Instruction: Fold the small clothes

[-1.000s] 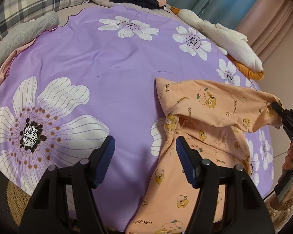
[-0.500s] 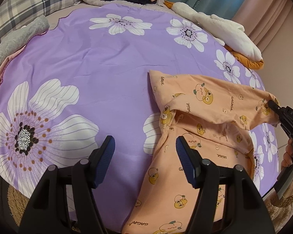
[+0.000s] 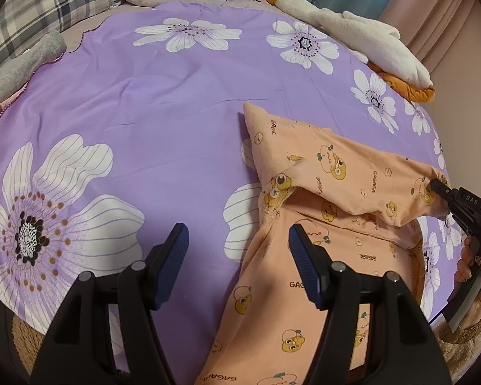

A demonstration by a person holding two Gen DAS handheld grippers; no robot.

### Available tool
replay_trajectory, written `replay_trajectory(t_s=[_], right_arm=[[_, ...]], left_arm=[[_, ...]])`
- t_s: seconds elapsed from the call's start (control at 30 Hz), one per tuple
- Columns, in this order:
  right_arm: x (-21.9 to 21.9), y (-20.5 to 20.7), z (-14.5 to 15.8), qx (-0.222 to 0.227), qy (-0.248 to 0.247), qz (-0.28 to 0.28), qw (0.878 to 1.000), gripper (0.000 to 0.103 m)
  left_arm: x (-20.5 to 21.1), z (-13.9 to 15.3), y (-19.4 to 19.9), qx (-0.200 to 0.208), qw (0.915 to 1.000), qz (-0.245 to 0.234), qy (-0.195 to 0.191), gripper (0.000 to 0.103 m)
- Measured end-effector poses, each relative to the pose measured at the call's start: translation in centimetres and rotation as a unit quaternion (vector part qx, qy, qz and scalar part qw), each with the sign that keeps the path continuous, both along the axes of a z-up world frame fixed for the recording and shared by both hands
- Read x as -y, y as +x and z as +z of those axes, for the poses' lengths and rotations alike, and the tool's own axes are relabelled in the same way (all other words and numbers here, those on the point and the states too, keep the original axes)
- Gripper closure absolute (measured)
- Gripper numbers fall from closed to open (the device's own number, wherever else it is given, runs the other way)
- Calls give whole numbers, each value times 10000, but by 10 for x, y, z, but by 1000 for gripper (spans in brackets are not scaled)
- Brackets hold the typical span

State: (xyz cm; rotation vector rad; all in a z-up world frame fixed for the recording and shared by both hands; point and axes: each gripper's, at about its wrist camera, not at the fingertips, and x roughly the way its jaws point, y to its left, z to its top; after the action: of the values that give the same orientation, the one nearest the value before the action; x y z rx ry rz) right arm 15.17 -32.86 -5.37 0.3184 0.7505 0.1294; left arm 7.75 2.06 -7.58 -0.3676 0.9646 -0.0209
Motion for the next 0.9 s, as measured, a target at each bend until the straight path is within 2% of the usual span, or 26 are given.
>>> replay_trajectory(t_s=[0.33, 0.63, 0.9], right_arm=[[10, 5, -18, -322, 84, -83, 9994, 94], [20, 8, -29, -581, 235, -135, 9979, 94], [30, 9, -37, -754, 243, -243, 9966, 94]], left_arm=[[7, -2, 19, -54, 9999, -124, 22, 38], [14, 2, 57, 32, 9997, -209, 104, 40], [19, -4, 84, -65, 9994, -348, 39, 41]])
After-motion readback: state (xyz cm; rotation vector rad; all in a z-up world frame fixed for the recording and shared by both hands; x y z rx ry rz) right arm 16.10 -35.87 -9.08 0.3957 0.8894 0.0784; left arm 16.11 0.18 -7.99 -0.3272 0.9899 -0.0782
